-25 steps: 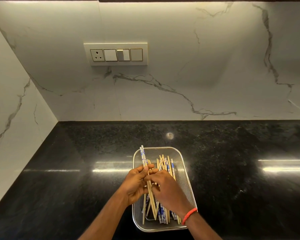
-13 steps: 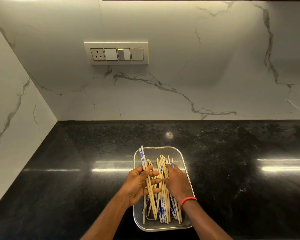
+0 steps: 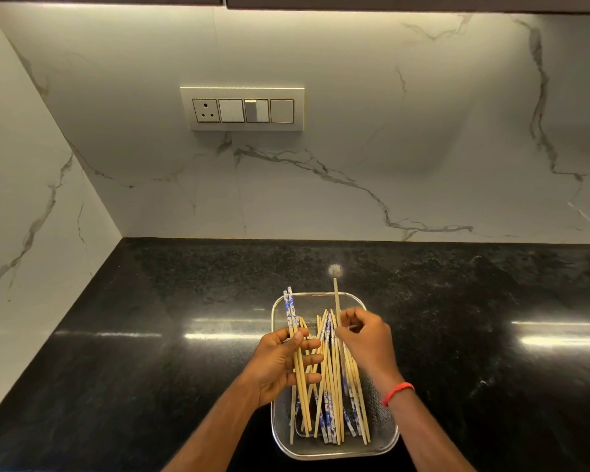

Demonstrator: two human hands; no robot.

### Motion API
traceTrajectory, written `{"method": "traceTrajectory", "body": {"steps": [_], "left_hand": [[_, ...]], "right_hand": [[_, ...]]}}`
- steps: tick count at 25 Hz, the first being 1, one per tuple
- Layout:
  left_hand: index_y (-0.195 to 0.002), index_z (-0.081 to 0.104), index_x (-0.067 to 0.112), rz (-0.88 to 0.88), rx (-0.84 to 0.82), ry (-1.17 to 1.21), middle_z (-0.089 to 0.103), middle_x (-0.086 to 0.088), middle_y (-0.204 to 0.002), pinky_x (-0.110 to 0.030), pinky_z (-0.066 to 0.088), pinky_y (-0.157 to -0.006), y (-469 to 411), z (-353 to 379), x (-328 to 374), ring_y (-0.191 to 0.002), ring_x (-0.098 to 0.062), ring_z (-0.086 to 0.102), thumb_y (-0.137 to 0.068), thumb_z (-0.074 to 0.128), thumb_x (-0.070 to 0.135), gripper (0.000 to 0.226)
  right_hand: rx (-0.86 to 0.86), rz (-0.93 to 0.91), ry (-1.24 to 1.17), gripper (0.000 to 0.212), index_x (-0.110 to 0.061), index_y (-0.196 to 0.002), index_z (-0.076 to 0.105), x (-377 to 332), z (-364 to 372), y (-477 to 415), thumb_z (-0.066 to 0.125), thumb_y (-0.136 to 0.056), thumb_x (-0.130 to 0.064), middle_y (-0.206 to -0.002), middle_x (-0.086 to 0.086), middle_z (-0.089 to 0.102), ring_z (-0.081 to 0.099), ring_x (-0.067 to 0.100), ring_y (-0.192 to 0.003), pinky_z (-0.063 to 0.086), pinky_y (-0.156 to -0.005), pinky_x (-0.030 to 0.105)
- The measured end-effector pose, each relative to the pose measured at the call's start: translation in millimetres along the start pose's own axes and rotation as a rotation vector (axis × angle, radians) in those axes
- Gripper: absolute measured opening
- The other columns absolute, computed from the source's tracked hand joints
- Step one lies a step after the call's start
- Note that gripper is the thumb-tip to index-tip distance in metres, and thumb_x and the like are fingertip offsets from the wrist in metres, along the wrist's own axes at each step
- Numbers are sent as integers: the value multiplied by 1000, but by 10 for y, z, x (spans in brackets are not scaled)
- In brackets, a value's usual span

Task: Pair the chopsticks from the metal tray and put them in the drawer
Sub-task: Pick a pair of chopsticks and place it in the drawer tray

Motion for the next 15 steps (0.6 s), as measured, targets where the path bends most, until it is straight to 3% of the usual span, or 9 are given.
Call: {"method": "traceTrajectory", "body": {"steps": [3, 7, 10, 12, 15], "left_hand": [[-126, 61, 3, -1, -44, 21, 73, -23, -118, -53, 64, -71, 8, 10, 32, -98, -38, 73, -101, 54, 19, 30], [-127, 60, -2, -12, -85, 86, 71, -26, -112, -55, 61, -76, 25, 27, 37, -93, -38, 71, -102, 51, 15, 31], [-125, 61, -5, 4, -56, 111, 75, -24, -104, -42, 63, -77, 28, 34, 29, -90, -33, 73, -102, 51, 9, 29], [-123, 62, -4, 3, -67, 94, 74, -25, -108, -41, 63, -78, 33, 29, 24, -94, -33, 73, -101, 52, 7, 27], [-120, 65, -3, -26, -98, -10, 74, -25, -108, -45, 65, -63, 68, 13, -6, -88, -33, 75, -99, 57, 12, 27]], "right_hand": [[-41, -234, -154, 18, -33, -82, 69, -327, -123, 131, 74, -80, -16, -88, -17, 66, 64, 3, -80, 53, -65, 13], [-232, -510, 53, 13, -37, -94, 71, -396, 39, 492, 68, -87, -26, -90, -14, 61, 61, 4, -80, 55, -67, 18], [-185, -645, 239, 14, -31, -98, 72, -345, 140, 639, 60, -92, -31, -92, -8, 62, 58, 3, -83, 53, -68, 18], [-151, -680, 277, 15, -31, -98, 72, -346, 144, 678, 58, -94, -33, -90, -8, 64, 59, 3, -82, 51, -66, 14], [-107, -712, 420, 11, -33, -98, 72, -344, 125, 719, 64, -90, -33, -85, -11, 67, 60, 3, -76, 41, -66, 11]]}}
Point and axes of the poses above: each hand's wrist, its own y-axis away from the middle knuckle, its own z-axis out of the palm, x = y × z, the point moved 2 cm from there along -y, towards the middle knuckle
